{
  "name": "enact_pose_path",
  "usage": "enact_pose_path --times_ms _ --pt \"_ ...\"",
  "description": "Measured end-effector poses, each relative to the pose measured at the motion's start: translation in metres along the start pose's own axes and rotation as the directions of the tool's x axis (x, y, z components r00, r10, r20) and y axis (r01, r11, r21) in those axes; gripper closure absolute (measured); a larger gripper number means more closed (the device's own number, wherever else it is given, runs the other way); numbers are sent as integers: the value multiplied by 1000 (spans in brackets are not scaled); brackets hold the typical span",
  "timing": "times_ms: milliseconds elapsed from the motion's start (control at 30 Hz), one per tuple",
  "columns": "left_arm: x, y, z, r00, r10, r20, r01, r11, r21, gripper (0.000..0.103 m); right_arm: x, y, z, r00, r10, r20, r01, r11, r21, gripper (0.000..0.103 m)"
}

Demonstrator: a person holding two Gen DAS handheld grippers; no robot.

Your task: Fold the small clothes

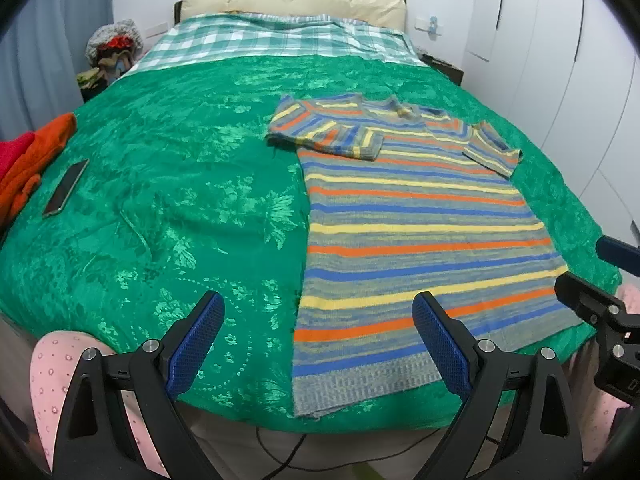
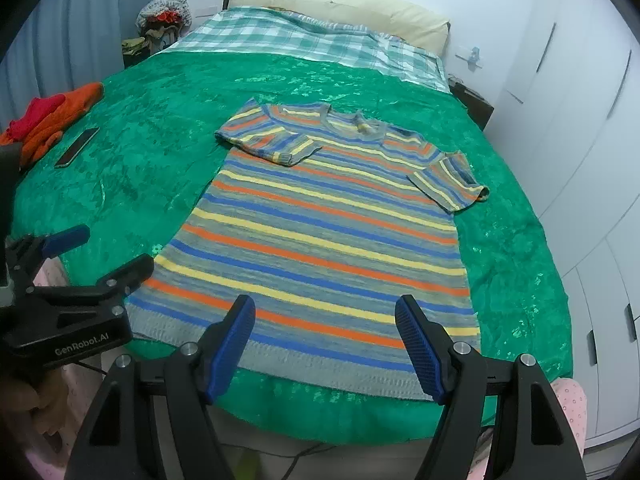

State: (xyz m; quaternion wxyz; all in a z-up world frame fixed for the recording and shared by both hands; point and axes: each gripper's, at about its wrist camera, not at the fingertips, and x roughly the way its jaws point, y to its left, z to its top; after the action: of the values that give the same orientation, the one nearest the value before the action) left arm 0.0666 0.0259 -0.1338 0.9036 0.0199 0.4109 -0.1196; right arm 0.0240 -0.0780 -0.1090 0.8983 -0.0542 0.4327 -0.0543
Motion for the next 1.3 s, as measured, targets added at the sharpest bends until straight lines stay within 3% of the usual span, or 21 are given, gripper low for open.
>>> enact_pose_path --times_ms 1300 --pt "4 1 -2 1000 6 -18 -6 1000 -11 7 -3 5 1 1000 13 -9 -13 1000 -5 31"
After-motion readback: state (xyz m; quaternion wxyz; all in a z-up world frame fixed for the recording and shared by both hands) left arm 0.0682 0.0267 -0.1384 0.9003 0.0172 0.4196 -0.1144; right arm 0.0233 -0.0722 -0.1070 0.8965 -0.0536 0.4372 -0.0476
